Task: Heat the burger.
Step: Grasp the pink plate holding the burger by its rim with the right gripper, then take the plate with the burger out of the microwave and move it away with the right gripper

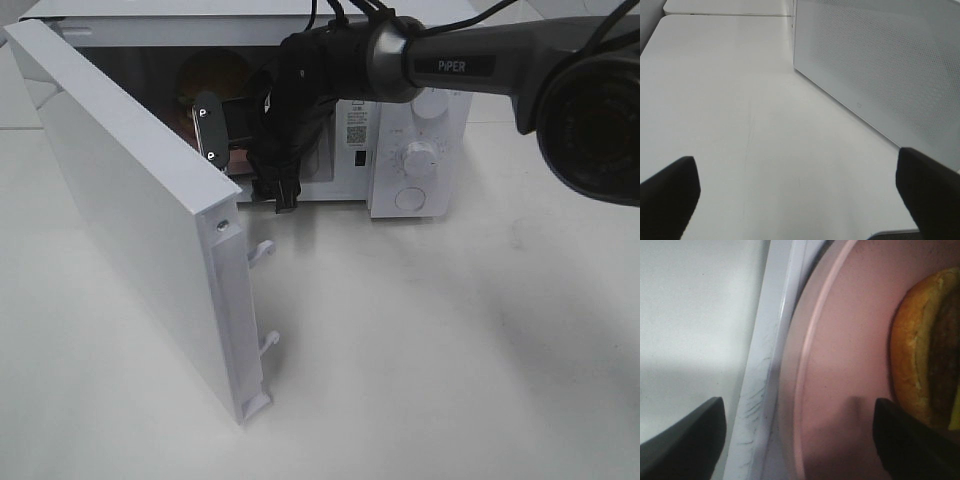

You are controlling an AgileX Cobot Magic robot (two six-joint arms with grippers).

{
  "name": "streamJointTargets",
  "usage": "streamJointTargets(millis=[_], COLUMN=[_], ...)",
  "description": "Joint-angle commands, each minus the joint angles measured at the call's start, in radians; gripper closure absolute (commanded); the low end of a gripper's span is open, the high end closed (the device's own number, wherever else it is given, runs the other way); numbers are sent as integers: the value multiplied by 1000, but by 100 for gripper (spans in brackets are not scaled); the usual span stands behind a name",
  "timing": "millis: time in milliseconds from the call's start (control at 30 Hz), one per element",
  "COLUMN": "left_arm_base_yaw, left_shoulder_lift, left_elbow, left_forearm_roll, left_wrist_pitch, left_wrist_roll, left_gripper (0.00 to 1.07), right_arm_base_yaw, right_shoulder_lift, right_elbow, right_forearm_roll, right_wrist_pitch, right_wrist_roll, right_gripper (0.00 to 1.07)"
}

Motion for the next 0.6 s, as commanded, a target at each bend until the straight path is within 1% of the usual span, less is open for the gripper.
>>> streamJointTargets(millis=[33,67,100,133,167,200,233,267,300,333,367,400,433,467,600], left_arm_base_yaw=[2,2,2,2,2,2,2,2,2,2,2,2,2,2,2], left_shoulder_lift=[-5,-5,-5,-5,-5,-5,-5,-5,-5,-5,-5,-5,-5,-5,-5], left_elbow=[1,1,1,1,1,1,1,1,1,1,1,1,1,1,1], left_forearm_roll=[-2,-2,-2,-2,-2,-2,-2,-2,-2,-2,-2,-2,-2,-2,-2], left_wrist_pitch=[-11,-11,-11,-11,-11,-11,-11,-11,-11,-11,-11,-11,-11,-11,-11], left_wrist_roll=[-1,-1,-1,-1,-1,-1,-1,-1,-1,-1,-1,-1,-1,-1,-1], left_gripper=[7,7,7,7,7,7,7,7,7,7,7,7,7,7,7], right_arm_base_yaw=[-7,-7,-7,-7,-10,-10,-10,-10,-10,-10,-10,-10,-10,-10,-10], right_shoulder_lift=[32,32,35,35,38,38,38,38,38,38,38,38,38,38,38], right_elbow=[-48,-48,-53,-53,-53,-53,-53,-53,-53,-53,-53,-53,-53,-53,-53], right_forearm_roll=[-18,-18,-18,-18,-18,-19,-19,-21,-21,-22,-23,-23,-23,-23,-22], right_wrist_pitch=[23,23,23,23,21,21,21,21,21,12,12,12,14,15,14], right_wrist_roll=[9,9,9,9,9,9,9,6,6,6,6,6,6,6,6], right_gripper=[39,39,42,42,52,65,65,71,71,87,99,99,106,107,107])
